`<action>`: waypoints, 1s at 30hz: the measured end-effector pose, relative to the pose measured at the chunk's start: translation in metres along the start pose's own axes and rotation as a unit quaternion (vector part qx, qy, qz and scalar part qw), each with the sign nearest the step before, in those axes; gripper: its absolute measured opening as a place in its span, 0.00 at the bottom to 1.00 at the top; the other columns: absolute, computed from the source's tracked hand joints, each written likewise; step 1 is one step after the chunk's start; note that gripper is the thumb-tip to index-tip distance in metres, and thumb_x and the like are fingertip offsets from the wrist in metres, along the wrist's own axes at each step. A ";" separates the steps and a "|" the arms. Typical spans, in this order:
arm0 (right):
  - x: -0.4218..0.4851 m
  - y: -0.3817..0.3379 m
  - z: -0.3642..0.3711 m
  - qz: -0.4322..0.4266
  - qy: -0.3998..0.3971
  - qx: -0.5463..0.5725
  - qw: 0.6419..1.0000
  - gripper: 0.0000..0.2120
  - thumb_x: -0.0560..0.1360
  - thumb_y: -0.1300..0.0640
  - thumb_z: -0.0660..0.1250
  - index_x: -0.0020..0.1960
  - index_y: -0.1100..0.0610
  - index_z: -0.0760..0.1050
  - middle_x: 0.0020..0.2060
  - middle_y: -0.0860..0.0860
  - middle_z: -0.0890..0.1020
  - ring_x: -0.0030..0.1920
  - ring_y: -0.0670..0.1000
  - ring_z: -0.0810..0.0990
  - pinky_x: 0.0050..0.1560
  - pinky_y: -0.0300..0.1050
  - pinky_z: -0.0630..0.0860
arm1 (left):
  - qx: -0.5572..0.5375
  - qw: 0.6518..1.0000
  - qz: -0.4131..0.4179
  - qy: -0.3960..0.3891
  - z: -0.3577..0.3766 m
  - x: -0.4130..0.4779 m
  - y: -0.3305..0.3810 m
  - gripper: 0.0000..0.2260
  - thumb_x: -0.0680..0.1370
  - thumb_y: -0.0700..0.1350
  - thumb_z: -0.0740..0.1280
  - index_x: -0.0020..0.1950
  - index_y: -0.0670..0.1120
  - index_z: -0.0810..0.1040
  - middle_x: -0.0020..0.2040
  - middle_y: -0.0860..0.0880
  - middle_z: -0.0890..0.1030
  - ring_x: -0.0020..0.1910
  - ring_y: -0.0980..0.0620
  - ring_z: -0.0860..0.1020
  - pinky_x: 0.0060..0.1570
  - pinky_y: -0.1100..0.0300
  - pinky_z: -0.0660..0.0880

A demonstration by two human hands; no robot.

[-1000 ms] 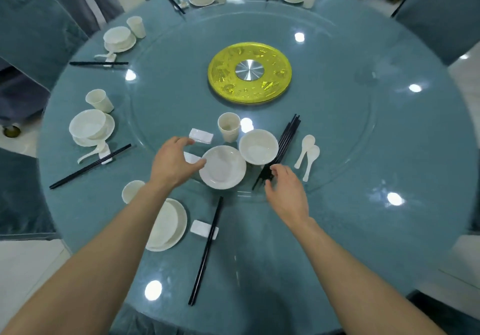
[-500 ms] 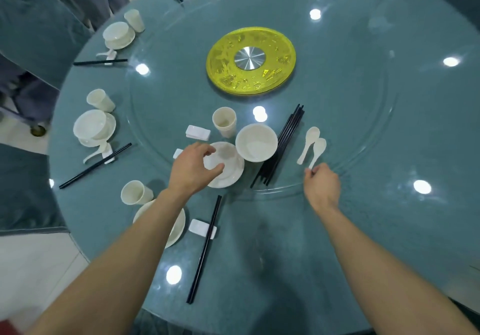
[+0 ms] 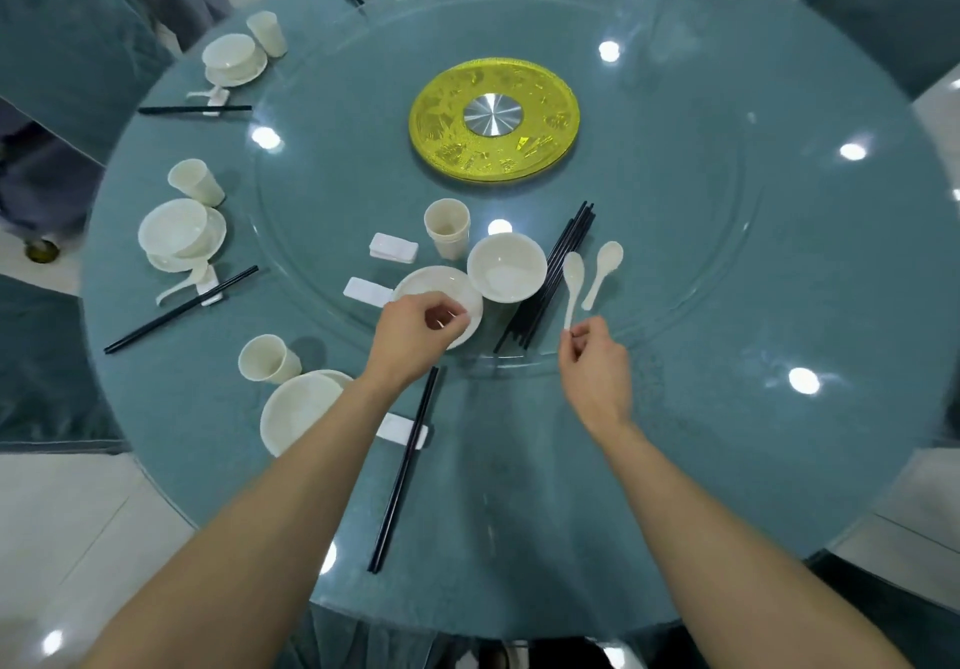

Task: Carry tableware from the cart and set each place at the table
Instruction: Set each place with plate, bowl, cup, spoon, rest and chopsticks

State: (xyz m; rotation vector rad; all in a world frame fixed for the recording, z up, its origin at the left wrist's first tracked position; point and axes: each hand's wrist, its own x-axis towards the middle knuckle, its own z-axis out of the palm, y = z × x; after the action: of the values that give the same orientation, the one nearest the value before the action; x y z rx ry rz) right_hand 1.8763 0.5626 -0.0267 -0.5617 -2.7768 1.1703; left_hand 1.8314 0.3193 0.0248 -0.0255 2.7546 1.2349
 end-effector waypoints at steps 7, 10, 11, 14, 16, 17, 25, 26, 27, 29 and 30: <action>-0.062 -0.037 0.035 -0.116 -0.090 0.005 0.989 0.06 0.81 0.50 0.68 0.48 0.51 0.73 0.32 0.41 0.77 0.37 0.55 0.80 0.40 0.56 0.78 | -0.163 0.983 -0.079 -0.030 -0.005 -0.040 -0.016 0.04 0.77 0.49 0.78 0.45 0.50 0.89 0.41 0.54 0.88 0.40 0.56 0.83 0.46 0.61 0.77; -0.085 -0.054 0.047 -0.158 -0.116 0.006 0.981 0.06 0.81 0.51 0.68 0.49 0.51 0.73 0.32 0.41 0.74 0.36 0.56 0.79 0.39 0.57 0.77 | -0.229 0.965 -0.125 -0.028 -0.015 -0.058 -0.027 0.08 0.77 0.52 0.78 0.48 0.48 0.89 0.44 0.50 0.89 0.42 0.50 0.85 0.43 0.59 0.75; -0.090 -0.058 0.050 -0.170 -0.123 0.007 0.978 0.06 0.81 0.52 0.69 0.49 0.51 0.73 0.32 0.41 0.73 0.35 0.56 0.79 0.39 0.57 0.77 | -0.243 0.960 -0.138 -0.028 -0.018 -0.062 -0.031 0.09 0.76 0.53 0.79 0.48 0.49 0.89 0.45 0.50 0.89 0.43 0.49 0.85 0.42 0.57 0.75; -0.104 -0.072 0.061 -0.195 -0.140 0.014 0.971 0.06 0.80 0.53 0.69 0.49 0.53 0.74 0.30 0.41 0.71 0.32 0.55 0.74 0.37 0.59 0.76 | -0.256 0.952 -0.166 -0.023 -0.028 -0.073 -0.044 0.11 0.73 0.54 0.81 0.49 0.48 0.89 0.45 0.49 0.89 0.42 0.52 0.85 0.41 0.55 0.76; -0.112 -0.081 0.068 -0.201 -0.152 0.014 0.968 0.07 0.81 0.52 0.69 0.48 0.53 0.73 0.29 0.43 0.73 0.32 0.56 0.75 0.37 0.59 0.76 | -0.257 0.949 -0.179 -0.014 -0.036 -0.080 -0.050 0.11 0.74 0.51 0.81 0.49 0.45 0.89 0.44 0.48 0.89 0.42 0.51 0.86 0.40 0.56 0.76; -0.115 -0.085 0.070 -0.202 -0.161 0.011 0.966 0.08 0.80 0.50 0.70 0.49 0.53 0.73 0.30 0.44 0.76 0.33 0.56 0.77 0.38 0.58 0.77 | -0.258 0.949 -0.183 -0.008 -0.040 -0.084 -0.052 0.10 0.74 0.49 0.81 0.49 0.44 0.88 0.44 0.47 0.89 0.42 0.50 0.86 0.39 0.56 0.77; -0.131 -0.072 0.073 -0.160 -0.216 -0.065 0.961 0.12 0.80 0.50 0.69 0.61 0.53 0.75 0.42 0.48 0.85 0.45 0.58 0.83 0.48 0.56 0.79 | 0.073 0.984 -0.155 0.045 -0.050 -0.100 -0.086 0.08 0.73 0.51 0.75 0.35 0.52 0.84 0.33 0.57 0.83 0.37 0.56 0.83 0.39 0.58 0.77; -0.131 -0.067 0.072 -0.155 -0.218 -0.072 0.961 0.12 0.81 0.49 0.68 0.62 0.53 0.75 0.41 0.48 0.85 0.45 0.57 0.83 0.48 0.55 0.79 | 0.121 0.981 -0.152 0.030 -0.047 -0.102 -0.089 0.10 0.73 0.51 0.74 0.33 0.51 0.82 0.31 0.55 0.82 0.35 0.53 0.82 0.36 0.57 0.77; -0.131 -0.063 0.070 -0.149 -0.218 -0.076 0.961 0.13 0.81 0.50 0.68 0.62 0.53 0.75 0.41 0.47 0.85 0.45 0.57 0.83 0.48 0.55 0.79 | 0.162 0.975 -0.150 0.014 -0.043 -0.104 -0.092 0.10 0.74 0.51 0.73 0.33 0.50 0.81 0.31 0.53 0.81 0.34 0.49 0.81 0.35 0.55 0.77; -0.130 -0.055 0.066 -0.138 -0.217 -0.082 0.963 0.13 0.80 0.51 0.68 0.62 0.54 0.76 0.40 0.47 0.84 0.46 0.56 0.83 0.49 0.54 0.79 | 0.235 0.961 -0.146 -0.009 -0.034 -0.110 -0.093 0.08 0.75 0.51 0.72 0.38 0.49 0.84 0.32 0.51 0.82 0.35 0.46 0.81 0.37 0.52 0.79; -0.129 -0.052 0.064 -0.134 -0.217 -0.086 0.963 0.13 0.80 0.51 0.68 0.62 0.54 0.76 0.39 0.47 0.84 0.46 0.56 0.84 0.49 0.54 0.79 | 0.267 0.953 -0.143 -0.016 -0.031 -0.113 -0.093 0.08 0.75 0.51 0.71 0.39 0.50 0.85 0.33 0.50 0.82 0.36 0.46 0.80 0.38 0.52 0.78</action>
State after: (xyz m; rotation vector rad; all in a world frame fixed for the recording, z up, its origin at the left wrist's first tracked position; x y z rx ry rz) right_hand 1.9671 0.4392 -0.0259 0.0822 -3.2034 1.1089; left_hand 1.9460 0.2307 -0.0106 -0.3356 2.8258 0.3974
